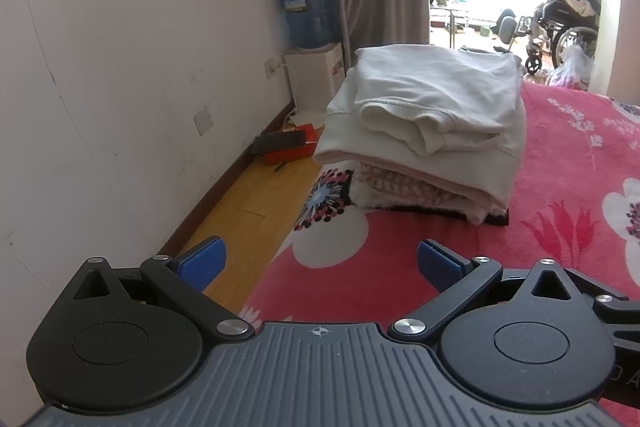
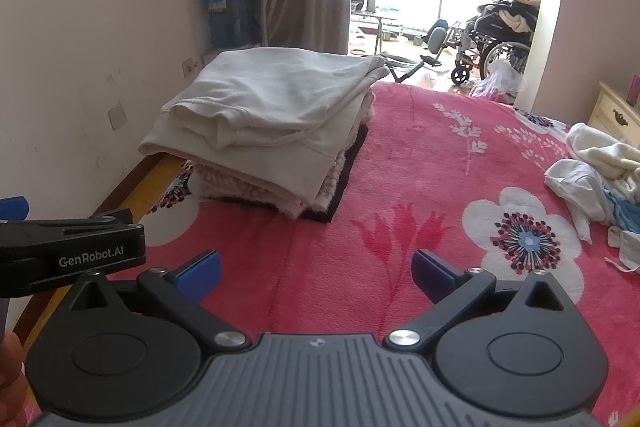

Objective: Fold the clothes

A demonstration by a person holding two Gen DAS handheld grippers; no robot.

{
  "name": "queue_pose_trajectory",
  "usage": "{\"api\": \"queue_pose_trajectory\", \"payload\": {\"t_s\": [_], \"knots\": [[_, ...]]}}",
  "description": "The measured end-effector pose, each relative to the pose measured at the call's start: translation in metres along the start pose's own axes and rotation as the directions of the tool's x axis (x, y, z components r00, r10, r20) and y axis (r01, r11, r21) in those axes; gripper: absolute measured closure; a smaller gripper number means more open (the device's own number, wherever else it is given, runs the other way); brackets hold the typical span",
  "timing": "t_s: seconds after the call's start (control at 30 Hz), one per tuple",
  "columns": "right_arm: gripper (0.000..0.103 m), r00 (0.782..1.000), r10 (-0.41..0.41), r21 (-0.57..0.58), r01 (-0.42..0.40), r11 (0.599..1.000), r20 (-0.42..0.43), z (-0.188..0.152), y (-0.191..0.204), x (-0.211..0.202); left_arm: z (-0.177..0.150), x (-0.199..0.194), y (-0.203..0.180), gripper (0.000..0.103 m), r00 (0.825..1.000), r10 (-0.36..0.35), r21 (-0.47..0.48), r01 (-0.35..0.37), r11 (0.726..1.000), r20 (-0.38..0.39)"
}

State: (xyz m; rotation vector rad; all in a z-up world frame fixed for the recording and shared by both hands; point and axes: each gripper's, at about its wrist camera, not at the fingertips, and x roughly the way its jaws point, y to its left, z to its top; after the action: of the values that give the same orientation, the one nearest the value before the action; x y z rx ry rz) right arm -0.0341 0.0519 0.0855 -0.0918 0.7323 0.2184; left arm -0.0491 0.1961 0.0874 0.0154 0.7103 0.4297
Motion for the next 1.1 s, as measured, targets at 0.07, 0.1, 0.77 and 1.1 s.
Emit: {"api": "queue_pose_trajectory", "payload": {"t_s": [0.07, 0.1, 0.77, 1.1], "knots": [[0.0, 1.0, -0.002, 0.001, 0.002, 1.0, -0.001, 0.0, 0.0001, 0.0003, -0.0001, 0.0001, -0.0001, 0.0, 1.0, -0.001, 0.001, 0.001, 1.0, 0.001], [0.0, 1.0, -0.002, 0.002, 0.002, 1.0, -0.002, 0.0, 0.0001, 0.0004, -0.0001, 0.0002, -0.0001, 0.0, 1.0, -0.002, 0.001, 0.002, 1.0, 0.001], [0.0, 1.0, -0.012, -0.012, 0.012, 1.0, -0.002, 0.0018, 0.004, 0.0005, 0.0, -0.0007, 0.0031, 0.0, 1.0, -0.004, -0.007, 0.004, 1.0, -0.003], [0.0, 1.0, -0.018, -0.015, 0.018, 1.0, -0.002, 0.0027, 0.005, 0.0007, 0.0006, -0.0011, 0.0061, 0.0, 1.0, -0.003, -0.011, 0.003, 1.0, -0.001]]}}
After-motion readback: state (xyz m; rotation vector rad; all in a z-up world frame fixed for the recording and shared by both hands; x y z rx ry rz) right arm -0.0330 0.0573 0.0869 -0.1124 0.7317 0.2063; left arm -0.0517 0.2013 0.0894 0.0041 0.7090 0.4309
